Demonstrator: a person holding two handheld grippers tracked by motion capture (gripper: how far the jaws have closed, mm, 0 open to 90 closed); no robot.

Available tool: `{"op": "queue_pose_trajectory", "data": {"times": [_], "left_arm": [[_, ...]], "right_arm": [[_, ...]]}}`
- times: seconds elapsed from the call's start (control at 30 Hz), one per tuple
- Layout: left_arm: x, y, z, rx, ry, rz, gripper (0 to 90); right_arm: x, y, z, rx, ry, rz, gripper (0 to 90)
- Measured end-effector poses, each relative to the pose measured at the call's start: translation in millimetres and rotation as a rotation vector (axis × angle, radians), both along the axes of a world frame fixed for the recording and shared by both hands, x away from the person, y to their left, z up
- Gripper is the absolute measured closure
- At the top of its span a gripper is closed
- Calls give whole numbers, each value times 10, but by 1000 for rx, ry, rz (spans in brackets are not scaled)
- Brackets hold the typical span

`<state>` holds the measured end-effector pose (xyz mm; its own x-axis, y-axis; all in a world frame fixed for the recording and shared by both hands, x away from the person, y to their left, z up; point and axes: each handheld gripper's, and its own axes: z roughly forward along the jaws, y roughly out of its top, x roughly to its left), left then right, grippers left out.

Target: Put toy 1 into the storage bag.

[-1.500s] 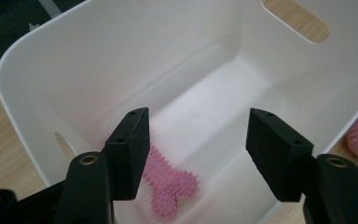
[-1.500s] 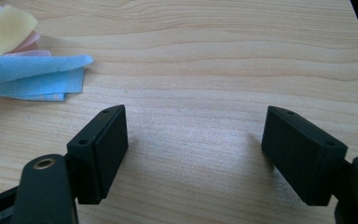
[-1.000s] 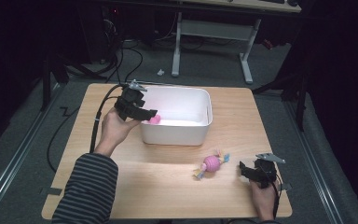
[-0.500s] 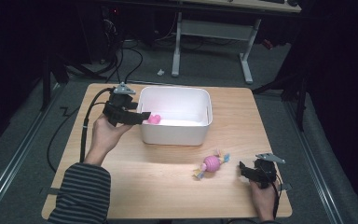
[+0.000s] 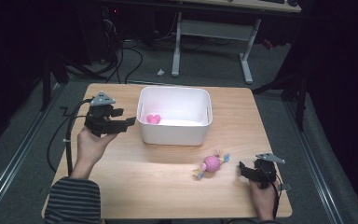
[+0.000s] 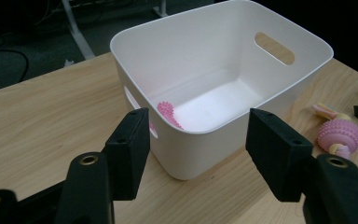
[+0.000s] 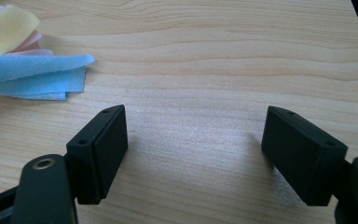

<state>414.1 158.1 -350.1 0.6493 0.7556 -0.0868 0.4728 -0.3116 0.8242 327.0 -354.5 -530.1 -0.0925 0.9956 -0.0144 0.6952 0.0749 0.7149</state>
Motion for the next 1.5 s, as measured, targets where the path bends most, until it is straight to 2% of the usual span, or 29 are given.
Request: {"op": "queue_pose_trajectory", "data": {"times": [0.07,0.27,0.53,1.07,1.17,1.5], "left_arm": [[-17,50,-20,-18,1,6,401],[-104,176,-105,-27,10,26,397],[-189,248,-225,-33,19,43,391],[-298,304,-634,-43,73,72,381],[-317,315,-747,-49,87,81,381],[-340,275,-1015,-39,126,94,380]], "right_arm": [[0,0,0,-1,0,0,226],[0,0,0,0,0,0,226],[-1,0,0,0,0,0,226],[-2,1,-2,-3,-3,0,227],[-2,1,-2,-3,-3,1,227],[-2,0,-2,-4,-4,2,227]]}}
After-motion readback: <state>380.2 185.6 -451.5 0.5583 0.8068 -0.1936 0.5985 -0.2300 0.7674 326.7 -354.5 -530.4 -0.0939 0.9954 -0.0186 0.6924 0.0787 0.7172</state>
